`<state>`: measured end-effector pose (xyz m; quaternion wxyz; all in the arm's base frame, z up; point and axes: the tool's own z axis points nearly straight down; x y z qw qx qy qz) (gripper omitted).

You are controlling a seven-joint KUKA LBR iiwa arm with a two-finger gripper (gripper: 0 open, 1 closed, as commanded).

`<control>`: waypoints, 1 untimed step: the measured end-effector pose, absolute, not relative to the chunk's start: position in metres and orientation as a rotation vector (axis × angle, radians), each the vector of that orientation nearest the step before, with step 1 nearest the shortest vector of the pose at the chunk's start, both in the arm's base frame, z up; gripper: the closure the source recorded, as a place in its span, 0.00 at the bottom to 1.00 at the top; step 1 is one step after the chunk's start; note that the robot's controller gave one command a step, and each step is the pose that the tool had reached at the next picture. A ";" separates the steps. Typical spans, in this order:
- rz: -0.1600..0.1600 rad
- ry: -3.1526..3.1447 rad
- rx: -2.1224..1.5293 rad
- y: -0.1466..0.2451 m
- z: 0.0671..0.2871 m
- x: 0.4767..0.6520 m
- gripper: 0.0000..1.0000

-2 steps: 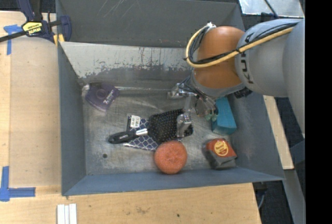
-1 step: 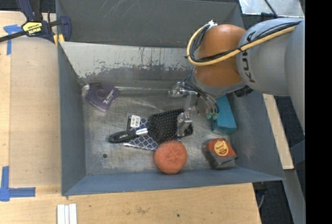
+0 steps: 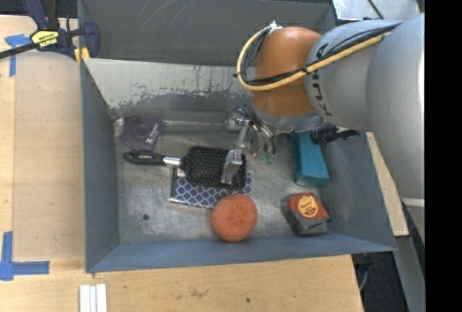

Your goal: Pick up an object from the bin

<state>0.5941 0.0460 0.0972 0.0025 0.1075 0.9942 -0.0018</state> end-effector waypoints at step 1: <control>0.004 3.125 0.048 0.063 0.087 0.594 0.00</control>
Offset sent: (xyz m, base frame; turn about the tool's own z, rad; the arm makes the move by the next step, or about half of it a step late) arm -0.0130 0.0676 -0.0272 0.1008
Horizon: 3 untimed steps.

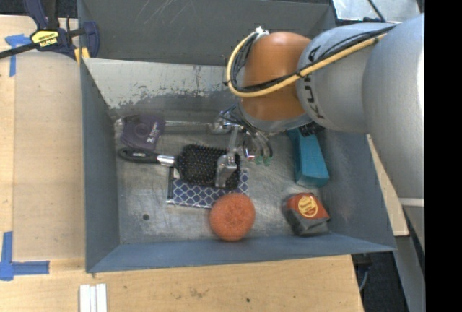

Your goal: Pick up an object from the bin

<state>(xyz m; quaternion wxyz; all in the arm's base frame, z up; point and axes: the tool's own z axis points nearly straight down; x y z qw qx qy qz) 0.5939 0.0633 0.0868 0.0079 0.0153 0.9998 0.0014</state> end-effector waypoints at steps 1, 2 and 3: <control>-0.039 3.097 0.495 0.097 0.083 0.588 1.00; -0.039 3.097 0.495 0.097 0.083 0.588 1.00; -0.037 3.098 0.496 0.096 0.084 0.588 1.00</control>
Offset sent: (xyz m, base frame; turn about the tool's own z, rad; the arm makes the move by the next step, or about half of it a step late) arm 0.0000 0.0000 0.0000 0.0000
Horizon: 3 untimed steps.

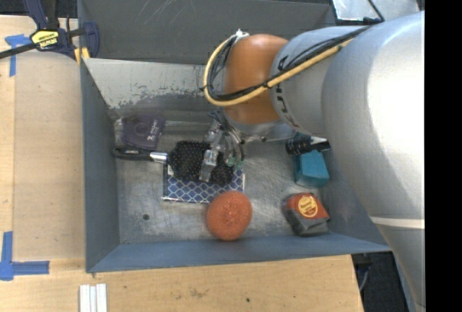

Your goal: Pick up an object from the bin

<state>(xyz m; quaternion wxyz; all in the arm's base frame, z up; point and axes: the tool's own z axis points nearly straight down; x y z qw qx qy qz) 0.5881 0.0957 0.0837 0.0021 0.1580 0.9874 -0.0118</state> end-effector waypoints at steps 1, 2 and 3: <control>-0.030 3.100 0.496 0.094 0.087 0.587 1.00; -0.020 3.101 0.497 0.096 0.091 0.586 1.00; -0.012 3.101 0.495 0.097 0.094 0.586 1.00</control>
Offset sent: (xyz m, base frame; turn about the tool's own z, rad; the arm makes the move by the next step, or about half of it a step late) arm 0.0001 0.0003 0.0011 0.0001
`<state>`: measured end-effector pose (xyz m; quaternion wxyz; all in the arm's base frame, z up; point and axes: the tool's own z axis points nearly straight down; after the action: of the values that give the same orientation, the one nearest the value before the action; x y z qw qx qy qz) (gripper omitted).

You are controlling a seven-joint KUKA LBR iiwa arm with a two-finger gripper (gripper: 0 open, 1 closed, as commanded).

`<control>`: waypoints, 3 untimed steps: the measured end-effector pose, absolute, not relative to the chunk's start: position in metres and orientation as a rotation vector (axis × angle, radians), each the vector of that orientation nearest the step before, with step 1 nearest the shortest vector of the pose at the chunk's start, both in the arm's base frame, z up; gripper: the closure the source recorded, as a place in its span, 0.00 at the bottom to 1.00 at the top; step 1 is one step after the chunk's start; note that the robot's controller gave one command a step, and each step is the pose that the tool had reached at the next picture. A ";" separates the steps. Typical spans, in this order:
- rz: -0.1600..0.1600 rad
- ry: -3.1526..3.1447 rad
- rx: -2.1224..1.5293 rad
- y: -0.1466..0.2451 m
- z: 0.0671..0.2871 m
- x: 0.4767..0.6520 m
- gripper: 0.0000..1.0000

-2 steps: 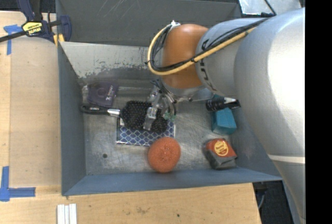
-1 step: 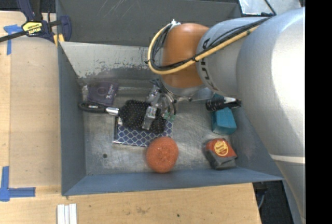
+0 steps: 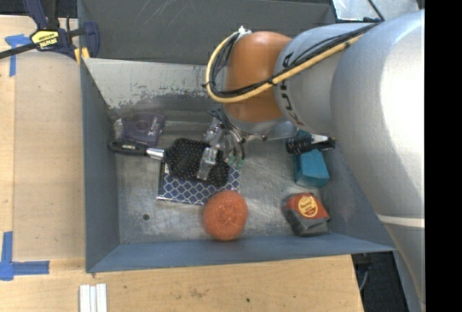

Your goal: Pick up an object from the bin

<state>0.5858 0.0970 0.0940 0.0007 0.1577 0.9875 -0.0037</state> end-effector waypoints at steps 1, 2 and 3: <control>-0.009 3.102 0.496 0.097 0.096 0.585 1.00; -0.006 3.104 0.496 0.097 0.104 0.584 1.00; -0.003 3.104 0.494 0.097 0.115 0.585 1.00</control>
Offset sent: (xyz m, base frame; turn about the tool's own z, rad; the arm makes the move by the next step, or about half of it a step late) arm -0.0001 -0.0001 0.0387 0.0000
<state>0.5848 0.0974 0.1147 -0.0006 0.1571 0.9876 -0.0011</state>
